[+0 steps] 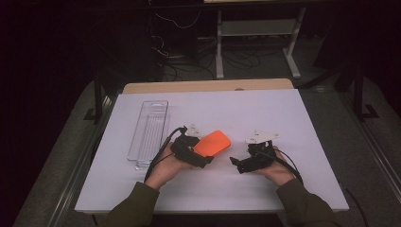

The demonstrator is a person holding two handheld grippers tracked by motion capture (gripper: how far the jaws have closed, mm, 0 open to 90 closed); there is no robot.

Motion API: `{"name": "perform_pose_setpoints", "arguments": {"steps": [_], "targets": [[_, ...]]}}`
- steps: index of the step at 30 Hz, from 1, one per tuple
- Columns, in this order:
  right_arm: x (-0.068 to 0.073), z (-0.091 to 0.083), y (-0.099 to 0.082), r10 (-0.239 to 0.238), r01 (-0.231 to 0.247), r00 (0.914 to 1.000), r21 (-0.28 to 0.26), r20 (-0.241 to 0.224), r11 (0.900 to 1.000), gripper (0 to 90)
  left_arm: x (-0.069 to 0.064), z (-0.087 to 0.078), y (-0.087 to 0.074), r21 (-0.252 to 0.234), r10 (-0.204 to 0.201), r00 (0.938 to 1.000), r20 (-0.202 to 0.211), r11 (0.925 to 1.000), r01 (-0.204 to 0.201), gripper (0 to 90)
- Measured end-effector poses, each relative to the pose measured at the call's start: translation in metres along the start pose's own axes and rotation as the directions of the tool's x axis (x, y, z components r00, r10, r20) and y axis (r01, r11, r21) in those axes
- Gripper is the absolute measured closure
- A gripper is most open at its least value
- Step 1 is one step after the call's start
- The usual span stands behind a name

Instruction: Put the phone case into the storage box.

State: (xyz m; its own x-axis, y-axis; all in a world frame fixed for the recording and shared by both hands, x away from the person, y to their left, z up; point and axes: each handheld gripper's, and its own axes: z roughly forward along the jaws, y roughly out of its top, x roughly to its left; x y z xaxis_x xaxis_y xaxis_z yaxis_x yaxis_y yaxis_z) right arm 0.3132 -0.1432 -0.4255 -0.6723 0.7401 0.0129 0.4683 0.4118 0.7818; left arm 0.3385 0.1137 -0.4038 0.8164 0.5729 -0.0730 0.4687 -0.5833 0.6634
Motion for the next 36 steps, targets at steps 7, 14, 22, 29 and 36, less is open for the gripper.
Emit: {"name": "perform_pose_setpoints", "arguments": {"steps": [7, 14, 22, 29, 36], "targets": [[0.001, 0.001, 0.0, -0.085, 0.085, 0.9958, -0.005, 0.035, 0.9964, 0.0, 0.0, 0.0, 0.0, 0.004, 0.011, 0.9999, 0.005, 0.9999, -0.011, 14.9], [0.002, 0.0, 0.0, -0.113, 0.114, 0.9926, -0.018, 0.045, 0.9934, 0.0, 0.001, 0.0, 0.0, -0.002, 0.008, 1.0, 0.005, 1.0, -0.007, 15.0], [0.005, 0.0, -0.001, -0.157, 0.159, 0.9857, -0.031, 0.061, 0.9868, 0.0, 0.002, -0.001, 0.0, -0.003, 0.006, 1.0, 0.006, 1.0, -0.006, 15.0], [0.008, -0.001, -0.001, -0.186, 0.19, 0.9795, -0.038, 0.076, 0.9811, 0.0, 0.003, -0.001, 0.0, -0.006, 0.004, 1.0, 0.009, 1.0, -0.004, 15.0], [0.009, -0.002, -0.001, -0.219, 0.224, 0.971, -0.047, 0.096, 0.9734, 0.0, 0.003, -0.002, 0.0, -0.003, 0.004, 0.9999, 0.01, 1.0, -0.004, 15.0]]}}
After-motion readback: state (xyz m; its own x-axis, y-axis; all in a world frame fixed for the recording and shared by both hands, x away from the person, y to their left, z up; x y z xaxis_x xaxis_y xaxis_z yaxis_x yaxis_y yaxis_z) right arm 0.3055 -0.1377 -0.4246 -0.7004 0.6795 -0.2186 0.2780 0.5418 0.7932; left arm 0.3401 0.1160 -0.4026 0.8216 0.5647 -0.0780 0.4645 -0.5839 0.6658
